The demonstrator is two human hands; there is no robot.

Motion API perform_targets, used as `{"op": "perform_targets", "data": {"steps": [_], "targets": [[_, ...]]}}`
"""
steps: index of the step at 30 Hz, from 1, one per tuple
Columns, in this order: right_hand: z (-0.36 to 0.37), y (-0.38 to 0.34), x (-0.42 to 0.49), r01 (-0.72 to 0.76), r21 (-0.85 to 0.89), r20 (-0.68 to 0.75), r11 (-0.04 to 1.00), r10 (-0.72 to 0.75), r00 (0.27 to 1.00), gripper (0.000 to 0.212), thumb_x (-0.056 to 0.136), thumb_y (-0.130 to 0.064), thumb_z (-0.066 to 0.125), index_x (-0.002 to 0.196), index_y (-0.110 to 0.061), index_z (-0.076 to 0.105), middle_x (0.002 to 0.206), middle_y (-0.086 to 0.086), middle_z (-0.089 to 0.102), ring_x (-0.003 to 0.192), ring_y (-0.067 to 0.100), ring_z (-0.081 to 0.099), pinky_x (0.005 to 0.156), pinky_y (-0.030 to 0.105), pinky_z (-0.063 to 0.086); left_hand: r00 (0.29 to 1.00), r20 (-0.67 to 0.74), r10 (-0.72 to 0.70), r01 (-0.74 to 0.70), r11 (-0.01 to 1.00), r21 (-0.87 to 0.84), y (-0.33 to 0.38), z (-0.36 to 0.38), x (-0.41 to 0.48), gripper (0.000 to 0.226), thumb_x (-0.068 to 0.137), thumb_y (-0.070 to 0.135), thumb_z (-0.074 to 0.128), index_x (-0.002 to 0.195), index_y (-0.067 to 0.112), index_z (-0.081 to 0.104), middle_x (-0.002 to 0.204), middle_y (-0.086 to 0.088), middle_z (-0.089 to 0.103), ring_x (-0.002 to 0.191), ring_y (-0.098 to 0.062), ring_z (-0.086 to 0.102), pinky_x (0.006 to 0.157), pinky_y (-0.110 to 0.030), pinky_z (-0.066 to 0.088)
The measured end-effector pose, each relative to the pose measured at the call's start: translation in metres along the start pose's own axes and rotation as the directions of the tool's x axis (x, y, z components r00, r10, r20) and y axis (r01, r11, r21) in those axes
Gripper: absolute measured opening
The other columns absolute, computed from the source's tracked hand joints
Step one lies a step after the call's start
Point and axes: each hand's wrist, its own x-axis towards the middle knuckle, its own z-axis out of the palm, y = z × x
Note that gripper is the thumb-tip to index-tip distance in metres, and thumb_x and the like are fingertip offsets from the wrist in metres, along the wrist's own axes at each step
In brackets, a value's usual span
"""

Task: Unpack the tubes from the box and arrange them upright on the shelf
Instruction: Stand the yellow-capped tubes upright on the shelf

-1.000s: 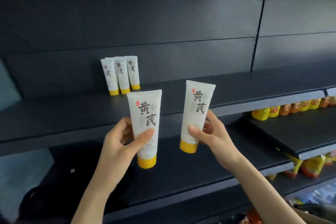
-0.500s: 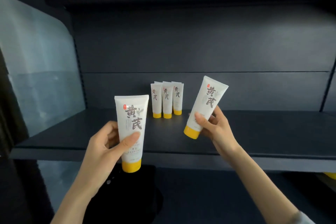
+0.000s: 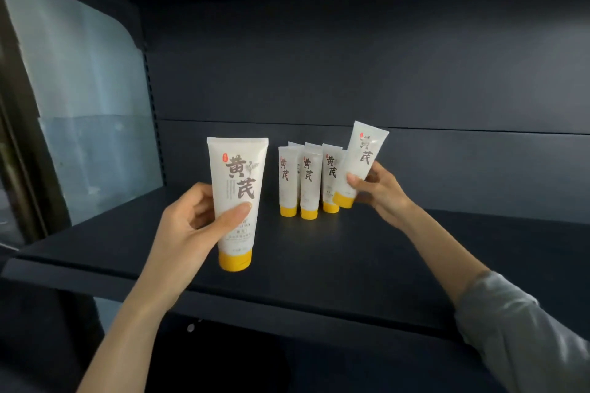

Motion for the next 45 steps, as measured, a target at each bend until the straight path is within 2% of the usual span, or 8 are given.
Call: {"op": "perform_targets", "data": {"steps": [4, 12, 17, 23, 26, 32, 40, 45], "targets": [[0.0, 0.028, 0.027, -0.083, -0.15, 0.01, 0.985, 0.086, 0.996, 0.045, 0.084, -0.008, 0.068, 0.125, -0.016, 0.051, 0.121, 0.007, 0.061, 0.112, 0.023, 0.059, 0.092, 0.04, 0.052, 1.0, -0.005, -0.019, 0.019, 1.0, 0.016, -0.012, -0.003, 0.014, 0.034, 0.064, 0.037, 0.07, 0.094, 0.023, 0.065, 0.096, 0.015, 0.072, 0.089, -0.001, 0.068, 0.065, -0.007, 0.049], [0.002, 0.056, 0.045, -0.1, -0.239, -0.05, 0.966, 0.091, 0.995, 0.034, 0.079, -0.012, 0.074, 0.101, -0.027, 0.053, 0.106, -0.007, 0.062, 0.098, 0.008, 0.061, 0.069, 0.022, 0.053, 0.998, 0.056, -0.011, 0.01, 1.0, 0.027, -0.029, -0.004, 0.047, 0.03, 0.067, 0.035, 0.07, 0.095, 0.026, 0.064, 0.097, 0.019, 0.072, 0.09, 0.001, 0.067, 0.065, -0.007, 0.049], [0.006, 0.067, 0.044, -0.1, -0.326, -0.071, 0.94, 0.081, 0.994, 0.034, 0.077, -0.019, 0.076, 0.098, -0.027, 0.051, 0.106, -0.012, 0.06, 0.107, 0.011, 0.056, 0.081, 0.026, 0.05, 0.995, 0.096, -0.015, 0.014, 1.0, 0.003, -0.038, 0.003, 0.06, 0.032, 0.067, 0.036, 0.071, 0.096, 0.025, 0.064, 0.099, 0.016, 0.072, 0.091, -0.001, 0.067, 0.066, -0.008, 0.049], [0.019, 0.063, 0.032, -0.091, -0.508, -0.175, 0.856, 0.001, 0.985, 0.053, 0.078, -0.029, 0.075, 0.121, -0.021, 0.045, 0.111, -0.012, 0.051, 0.102, 0.006, 0.05, 0.071, 0.015, 0.045, 0.991, 0.135, -0.019, 0.021, 1.0, -0.014, -0.042, 0.01, 0.063, 0.036, 0.064, 0.041, 0.071, 0.095, 0.024, 0.064, 0.099, 0.016, 0.072, 0.092, -0.001, 0.067, 0.067, -0.009, 0.05], [0.033, 0.064, 0.027, -0.085, -0.516, -0.26, 0.852, -0.062, 0.964, 0.065, 0.074, -0.024, 0.08, 0.125, -0.016, 0.04, 0.119, -0.006, 0.049, 0.108, 0.01, 0.049, 0.078, 0.02, 0.045, 0.989, 0.146, -0.018, 0.021, 1.0, -0.023, -0.042, 0.011, 0.063, 0.034, 0.065, 0.04, 0.071, 0.095, 0.024, 0.064, 0.098, 0.016, 0.072, 0.091, -0.001, 0.067, 0.066, -0.008, 0.05], [0.045, 0.061, 0.025, -0.103, -0.542, -0.326, 0.834, -0.095, 0.94, 0.063, 0.077, -0.014, 0.077, 0.129, -0.009, 0.04, 0.131, 0.009, 0.048, 0.122, 0.022, 0.048, 0.098, 0.039, 0.048, 0.986, 0.163, -0.027, 0.029, 1.0, -0.009, -0.045, 0.007, 0.06, 0.034, 0.065, 0.04, 0.071, 0.094, 0.025, 0.064, 0.1, 0.017, 0.071, 0.092, 0.0, 0.067, 0.067, -0.008, 0.049], [0.042, 0.065, 0.026, -0.108, -0.593, -0.334, 0.798, -0.122, 0.935, 0.064, 0.078, -0.017, 0.076, 0.131, -0.008, 0.043, 0.13, 0.01, 0.048, 0.119, 0.023, 0.049, 0.098, 0.036, 0.046, 0.989, 0.142, -0.049, 0.045, 0.998, 0.033, -0.046, -0.006, 0.055, 0.035, 0.065, 0.04, 0.07, 0.096, 0.026, 0.064, 0.099, 0.022, 0.07, 0.093, 0.005, 0.065, 0.065, -0.005, 0.047], [0.037, 0.05, 0.022, -0.18, -0.545, -0.344, 0.819, -0.022, 0.939, 0.086, 0.075, -0.034, 0.077, 0.142, -0.01, 0.028, 0.14, 0.01, 0.034, 0.126, 0.024, 0.042, 0.101, 0.035, 0.04, 0.991, 0.116, -0.067, 0.067, 0.998, 0.009, -0.046, -0.012, 0.054, 0.037, 0.067, 0.04, 0.069, 0.101, 0.029, 0.064, 0.101, 0.02, 0.071, 0.095, 0.003, 0.065, 0.067, -0.006, 0.049]]}}
